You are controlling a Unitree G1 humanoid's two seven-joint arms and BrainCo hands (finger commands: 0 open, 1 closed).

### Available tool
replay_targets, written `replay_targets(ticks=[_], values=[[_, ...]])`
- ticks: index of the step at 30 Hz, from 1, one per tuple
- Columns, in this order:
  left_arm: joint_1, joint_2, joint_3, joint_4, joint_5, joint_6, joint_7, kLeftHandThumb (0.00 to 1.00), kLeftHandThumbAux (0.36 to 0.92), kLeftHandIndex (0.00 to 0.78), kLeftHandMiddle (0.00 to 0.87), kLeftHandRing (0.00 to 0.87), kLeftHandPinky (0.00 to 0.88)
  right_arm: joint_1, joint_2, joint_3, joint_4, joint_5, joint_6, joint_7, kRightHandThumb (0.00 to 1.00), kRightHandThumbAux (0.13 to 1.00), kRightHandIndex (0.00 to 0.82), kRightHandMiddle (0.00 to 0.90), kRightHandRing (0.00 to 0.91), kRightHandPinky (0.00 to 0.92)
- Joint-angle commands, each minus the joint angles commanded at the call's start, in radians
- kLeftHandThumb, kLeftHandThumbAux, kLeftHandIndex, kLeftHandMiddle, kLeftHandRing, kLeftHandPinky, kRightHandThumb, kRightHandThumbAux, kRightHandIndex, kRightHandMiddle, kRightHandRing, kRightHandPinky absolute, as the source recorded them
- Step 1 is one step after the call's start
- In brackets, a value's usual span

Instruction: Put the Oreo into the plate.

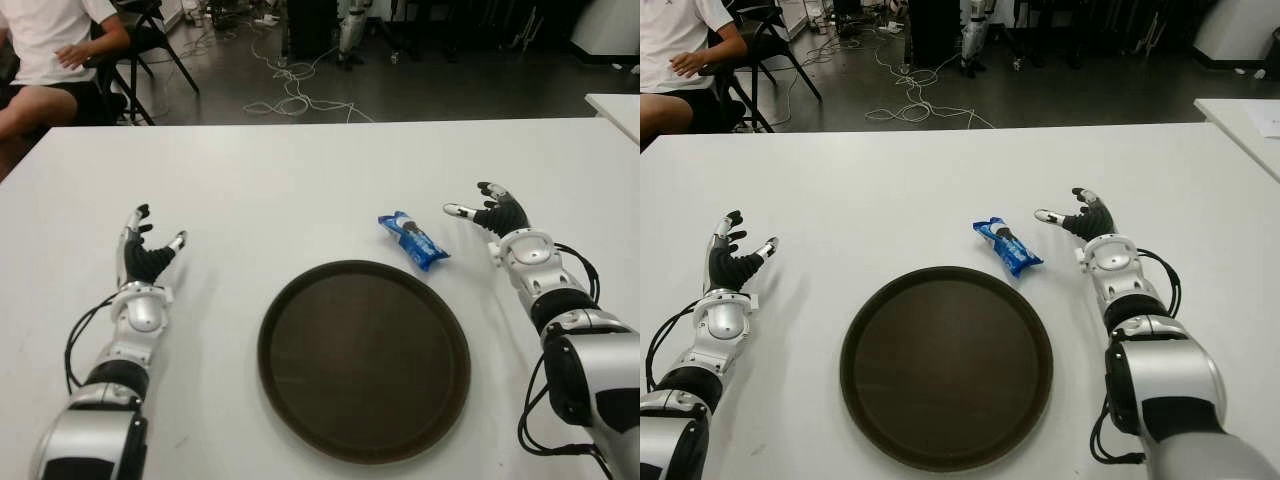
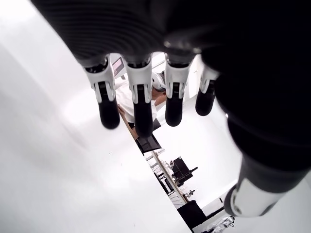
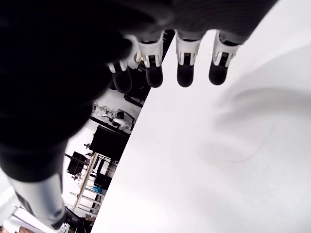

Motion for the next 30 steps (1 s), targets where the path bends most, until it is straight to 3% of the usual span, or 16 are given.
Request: replay_targets(ticks=[30], values=[[0.000,-0.003,0.007,0.000,-0.009,-0.009,-0.006,0.252,0.710,0.082,0.144,0.160,0.180,-0.001,0.003,0.000,-0.002,0.000,0.007,-0.007,0.000,0.693,0.090,0.062,0.045,0.023]])
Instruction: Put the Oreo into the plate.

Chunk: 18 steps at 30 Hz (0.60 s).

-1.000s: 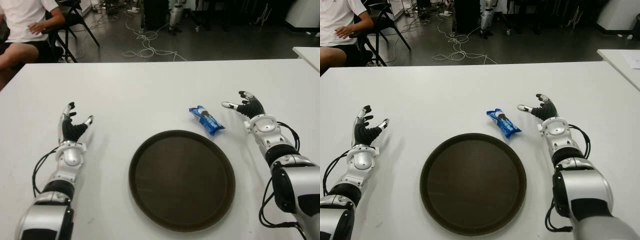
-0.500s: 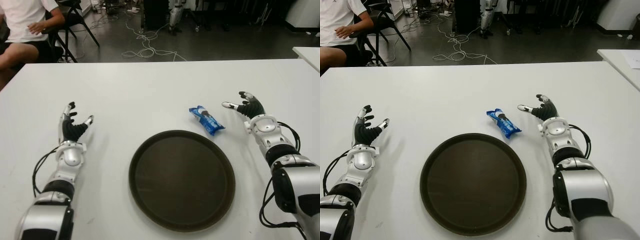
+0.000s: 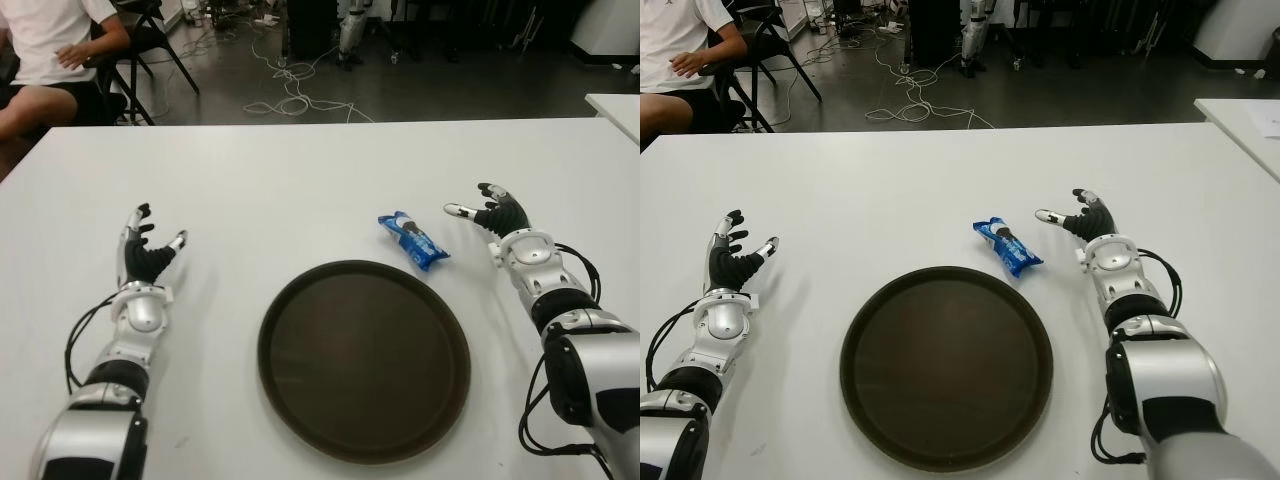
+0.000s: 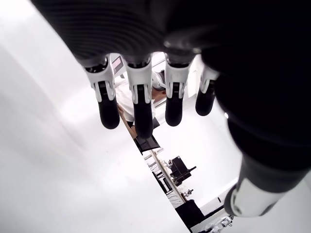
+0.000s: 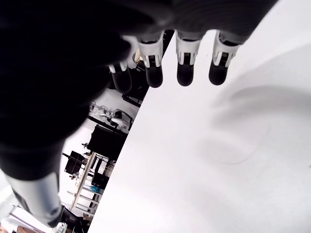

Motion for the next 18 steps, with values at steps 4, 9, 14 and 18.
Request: replay_targets(ticks=[4,9,14,18], values=[[0.001,-0.002,0.003,-0.002,-0.005,0.000,-0.004,0.249,0.706,0.079,0.138,0.153,0.172,0.000,0.001,-0.003,-0.001,0.004,-0.003,0.002,0.000,0.693,0.079,0.060,0.042,0.025],[0.001,-0.002,0.005,-0.002,-0.006,0.000,-0.004,0.251,0.702,0.082,0.147,0.161,0.195,0.003,0.000,0.001,-0.001,0.000,-0.013,0.003,0.000,0.693,0.082,0.064,0.046,0.029],[0.003,-0.002,0.003,-0.003,-0.004,-0.002,-0.006,0.239,0.705,0.084,0.151,0.165,0.182,0.004,0.000,-0.004,-0.001,0.006,-0.015,0.010,0.000,0.700,0.093,0.066,0.049,0.030],[0.005,-0.002,0.003,-0.005,-0.003,-0.003,-0.005,0.238,0.699,0.081,0.152,0.162,0.172,0.006,0.001,-0.009,-0.001,0.010,-0.018,0.006,0.000,0.704,0.110,0.072,0.054,0.036]])
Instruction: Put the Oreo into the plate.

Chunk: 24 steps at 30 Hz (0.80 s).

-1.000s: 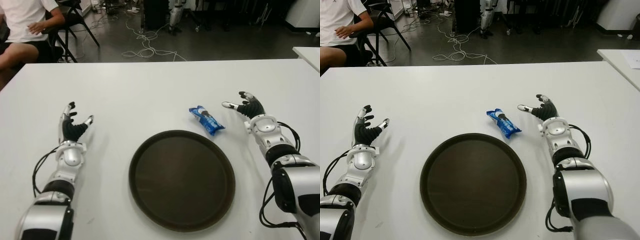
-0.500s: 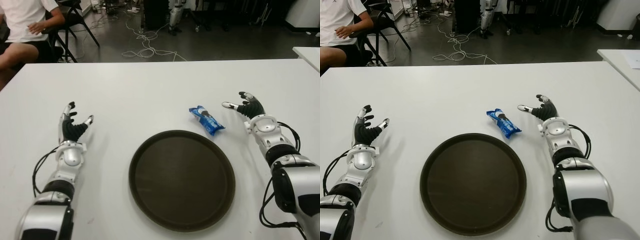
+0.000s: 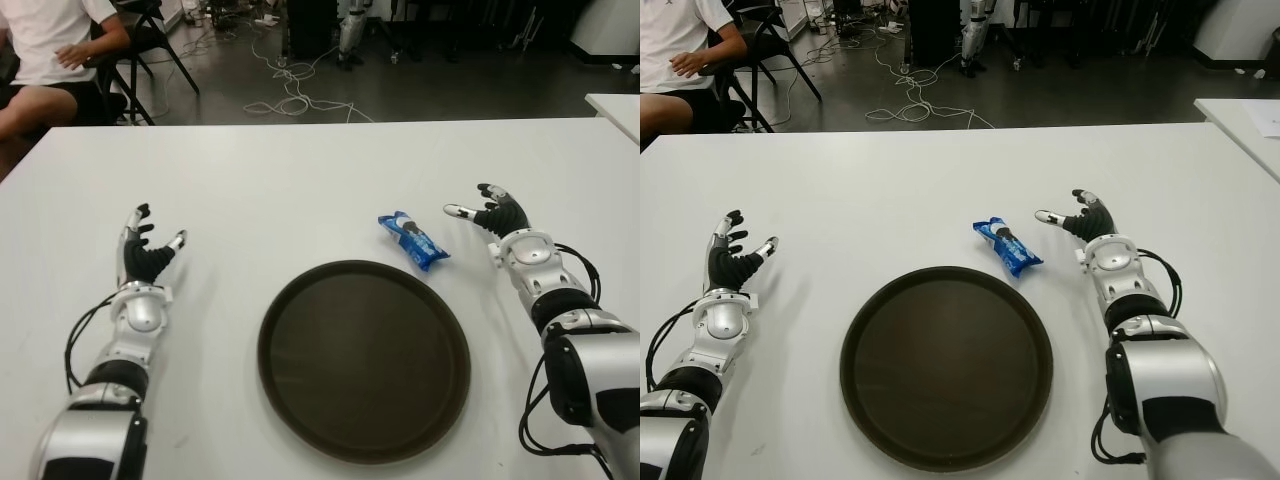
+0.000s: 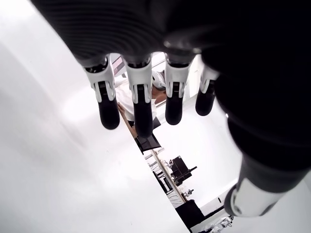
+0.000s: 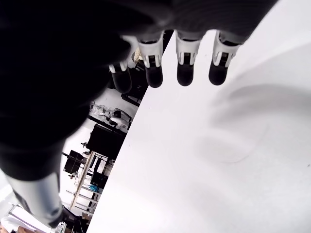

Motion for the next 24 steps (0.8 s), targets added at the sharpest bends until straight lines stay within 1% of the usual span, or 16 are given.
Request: replay_targets(ticks=[3,4,8,11,15,17,19,23,24], values=[[0.000,0.001,-0.001,0.001,0.003,0.002,0.006,0.242,0.701,0.080,0.154,0.162,0.174,0.002,0.004,-0.006,-0.001,0.004,0.000,-0.010,0.000,0.702,0.113,0.072,0.056,0.034],[0.000,0.001,-0.002,0.002,0.004,0.002,0.007,0.244,0.703,0.081,0.156,0.166,0.187,0.002,0.005,-0.006,-0.001,0.004,0.000,-0.012,0.000,0.699,0.103,0.066,0.051,0.028],[-0.001,0.004,-0.007,0.003,0.012,0.003,0.012,0.240,0.710,0.082,0.153,0.169,0.194,-0.002,0.008,0.007,-0.005,-0.008,0.001,-0.018,0.000,0.694,0.085,0.056,0.044,0.023],[-0.002,0.007,-0.009,0.005,0.016,0.004,0.011,0.233,0.713,0.082,0.147,0.166,0.187,-0.011,0.016,0.018,-0.011,-0.015,0.002,-0.016,0.000,0.698,0.091,0.066,0.048,0.027],[-0.003,0.008,-0.009,0.009,0.016,0.007,0.009,0.220,0.717,0.082,0.145,0.168,0.191,-0.007,0.036,0.038,-0.040,-0.023,-0.014,-0.011,0.000,0.707,0.112,0.078,0.052,0.022],[-0.003,0.007,-0.009,0.009,0.016,0.007,0.009,0.221,0.720,0.082,0.145,0.169,0.190,0.008,0.046,0.050,-0.069,-0.027,-0.031,-0.010,0.000,0.710,0.118,0.080,0.051,0.023],[-0.003,0.006,-0.009,0.008,0.016,0.007,0.010,0.227,0.722,0.082,0.143,0.165,0.174,0.017,0.048,0.061,-0.086,-0.033,-0.046,-0.004,0.000,0.712,0.114,0.077,0.046,0.022],[-0.001,0.004,-0.009,0.005,0.015,0.006,0.011,0.230,0.719,0.075,0.137,0.153,0.155,0.006,0.049,0.087,-0.096,-0.054,-0.052,0.010,0.000,0.714,0.087,0.063,0.035,0.017],[-0.002,0.003,-0.009,0.005,0.015,0.006,0.013,0.230,0.719,0.075,0.137,0.152,0.154,0.012,0.045,0.098,-0.106,-0.060,-0.064,0.022,0.000,0.714,0.085,0.062,0.034,0.017]])
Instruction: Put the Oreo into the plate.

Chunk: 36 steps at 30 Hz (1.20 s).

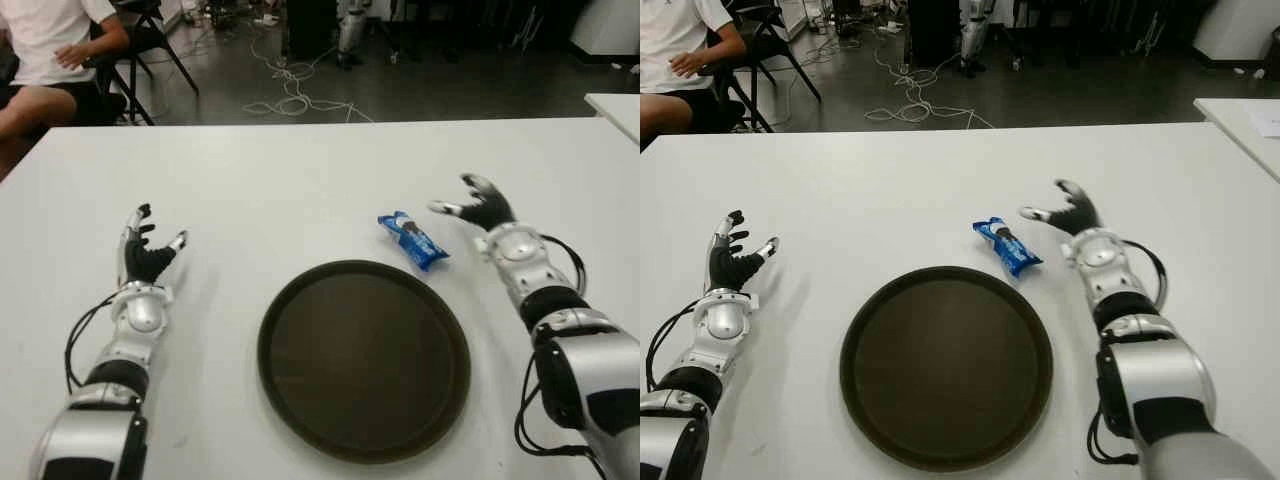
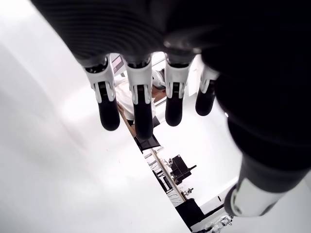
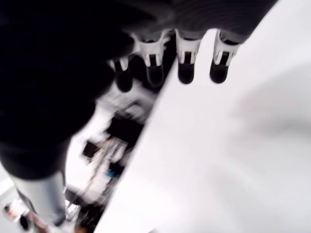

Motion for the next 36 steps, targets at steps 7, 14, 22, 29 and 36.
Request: replay_targets(ticks=[7,14,22,29,36], values=[[-0.001,-0.003,-0.001,0.001,0.001,-0.007,0.007,0.244,0.722,0.085,0.149,0.165,0.189,0.015,-0.016,0.040,-0.027,-0.032,-0.036,0.031,0.000,0.712,0.087,0.054,0.026,0.007],[-0.002,-0.002,-0.008,0.003,0.009,-0.006,0.020,0.246,0.722,0.085,0.145,0.161,0.187,0.026,-0.022,0.057,-0.050,-0.040,-0.076,0.058,0.000,0.714,0.081,0.049,0.018,0.001],[-0.006,-0.002,-0.011,0.007,0.013,0.004,0.026,0.230,0.719,0.079,0.140,0.157,0.183,0.033,-0.026,0.075,-0.078,-0.058,-0.078,0.058,0.000,0.711,0.084,0.054,0.027,0.007],[-0.007,-0.004,-0.005,0.008,0.004,0.007,0.020,0.230,0.713,0.078,0.148,0.165,0.190,0.025,-0.027,0.104,-0.112,-0.088,0.003,0.053,0.000,0.710,0.096,0.062,0.029,0.003],[-0.007,-0.005,-0.002,0.008,-0.002,0.009,0.013,0.241,0.710,0.077,0.144,0.159,0.173,0.043,-0.036,0.132,-0.202,-0.111,0.053,0.077,0.000,0.716,0.084,0.069,0.038,0.004]])
